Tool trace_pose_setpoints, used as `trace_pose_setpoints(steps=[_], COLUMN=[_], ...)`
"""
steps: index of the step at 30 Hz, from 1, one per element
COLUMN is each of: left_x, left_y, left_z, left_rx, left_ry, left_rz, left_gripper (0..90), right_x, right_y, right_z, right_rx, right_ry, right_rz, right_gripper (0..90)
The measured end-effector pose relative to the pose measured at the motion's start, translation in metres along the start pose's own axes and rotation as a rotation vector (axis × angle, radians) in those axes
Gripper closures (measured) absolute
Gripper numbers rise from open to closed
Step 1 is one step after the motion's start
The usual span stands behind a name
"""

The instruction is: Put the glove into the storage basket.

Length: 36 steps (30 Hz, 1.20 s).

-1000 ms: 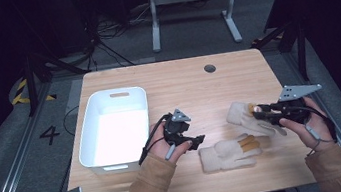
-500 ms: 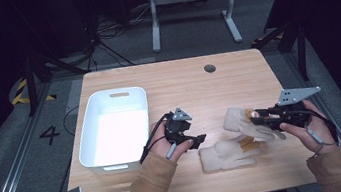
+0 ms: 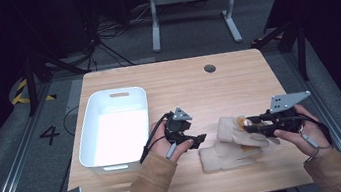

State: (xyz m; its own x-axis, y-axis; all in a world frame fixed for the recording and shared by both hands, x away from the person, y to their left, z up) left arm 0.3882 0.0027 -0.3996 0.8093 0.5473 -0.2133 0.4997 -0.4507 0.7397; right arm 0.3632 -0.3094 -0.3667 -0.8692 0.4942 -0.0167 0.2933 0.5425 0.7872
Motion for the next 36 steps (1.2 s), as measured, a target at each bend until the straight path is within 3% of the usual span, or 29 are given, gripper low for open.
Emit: trace_pose_setpoints(steps=[16,22,36], left_x=[-0.001,-0.002,-0.006], left_y=[-0.001,-0.001,-0.002], left_z=[0.001,0.003,0.01], left_rx=[0.008,0.013,0.035], left_ry=[0.003,0.002,-0.006], left_rz=[0.003,0.008,0.018], left_gripper=[32.3,32.2,32.2], right_x=[0.022,0.028,0.028], right_y=[0.004,0.003,-0.008], right_z=[0.026,0.034,0.054], right_rx=[0.028,0.05,0.137], right_ry=[0.158,0.197,0.23], right_rz=[-0.063,-0.094,-0.114], right_gripper=[68.2,67.8,66.2])
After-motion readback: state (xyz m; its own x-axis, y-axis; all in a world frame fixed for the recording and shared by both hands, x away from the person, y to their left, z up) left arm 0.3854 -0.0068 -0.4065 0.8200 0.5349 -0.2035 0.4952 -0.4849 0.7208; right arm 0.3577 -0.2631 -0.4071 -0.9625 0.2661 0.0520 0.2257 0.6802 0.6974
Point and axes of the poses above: each handheld gripper's, and its own axes: z roughly forward along the jaws, y roughly out of its top, x roughly to its left, the point moved 1 cm from there along z, roughly forward along the jaws, and after that the axes turned 1 degree about -z, right-handed, at the moved point
